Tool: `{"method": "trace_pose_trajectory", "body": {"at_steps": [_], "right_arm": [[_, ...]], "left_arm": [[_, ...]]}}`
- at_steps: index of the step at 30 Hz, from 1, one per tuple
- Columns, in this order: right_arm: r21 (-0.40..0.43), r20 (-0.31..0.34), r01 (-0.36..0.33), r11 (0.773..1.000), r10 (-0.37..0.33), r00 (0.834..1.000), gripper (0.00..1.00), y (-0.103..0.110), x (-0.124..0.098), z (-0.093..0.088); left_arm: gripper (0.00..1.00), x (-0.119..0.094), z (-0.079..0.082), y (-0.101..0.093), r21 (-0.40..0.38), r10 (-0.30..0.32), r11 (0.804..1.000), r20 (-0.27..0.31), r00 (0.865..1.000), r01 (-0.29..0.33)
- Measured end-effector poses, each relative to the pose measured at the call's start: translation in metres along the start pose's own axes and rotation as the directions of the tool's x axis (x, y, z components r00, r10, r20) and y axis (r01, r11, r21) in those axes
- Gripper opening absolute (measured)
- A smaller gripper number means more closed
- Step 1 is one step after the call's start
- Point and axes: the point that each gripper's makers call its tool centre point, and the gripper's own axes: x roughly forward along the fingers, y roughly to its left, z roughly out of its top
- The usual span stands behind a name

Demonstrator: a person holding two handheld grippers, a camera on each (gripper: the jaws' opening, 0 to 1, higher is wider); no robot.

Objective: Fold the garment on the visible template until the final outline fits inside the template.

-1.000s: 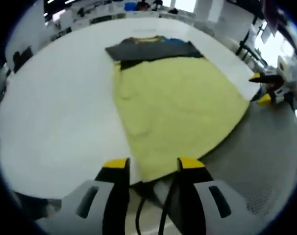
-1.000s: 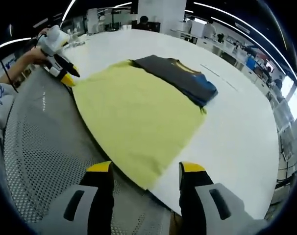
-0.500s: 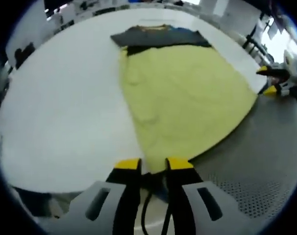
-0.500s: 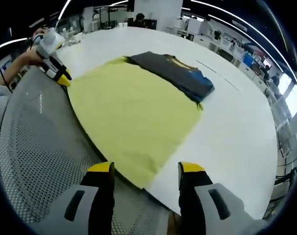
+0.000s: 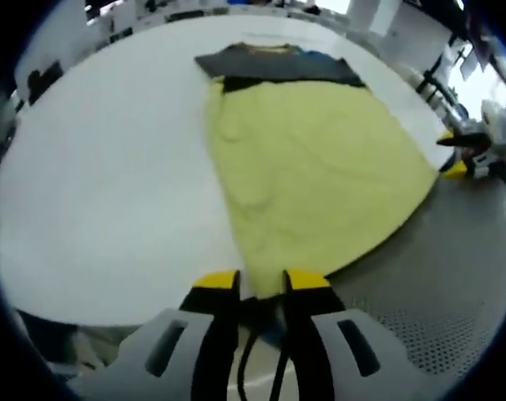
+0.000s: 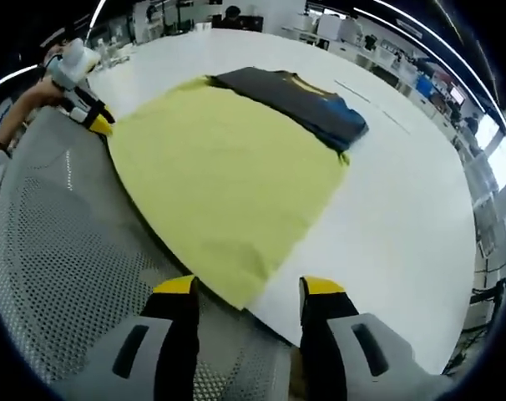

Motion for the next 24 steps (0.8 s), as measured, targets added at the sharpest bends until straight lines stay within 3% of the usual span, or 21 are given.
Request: {"method": "trace_pose_trajectory", "body": {"at_steps": [10,15,21,24], "right_arm": [[0.056,-0.009,-0.039,0.998,0.039,0.999,0.36,0.001,0.010,0.003],[0.068,-0.016,-0.085,0.994,0.086,0.996,0.39,0.009,0.019,0.000],[0.127,-0.015,-0.060,0.990,0.063,0.998,0.31,-0.005,0.020,-0.004],[0.136,-0.023,-0.078,0.988,0.082,0.996,0.30,-0.001,0.020,-0.007]], "left_arm": [[0.14,0.005,0.003,-0.001,-0.001,-0.012,1.000,-0.005,1.000,0.012],[0.13,0.005,0.001,-0.003,0.010,-0.015,1.000,-0.028,0.999,0.015],[0.08,0.006,0.001,0.000,0.025,0.008,1.000,-0.050,0.999,-0.007],[0.08,0.006,0.000,0.001,0.023,0.009,1.000,-0.054,0.998,-0.007]]}}
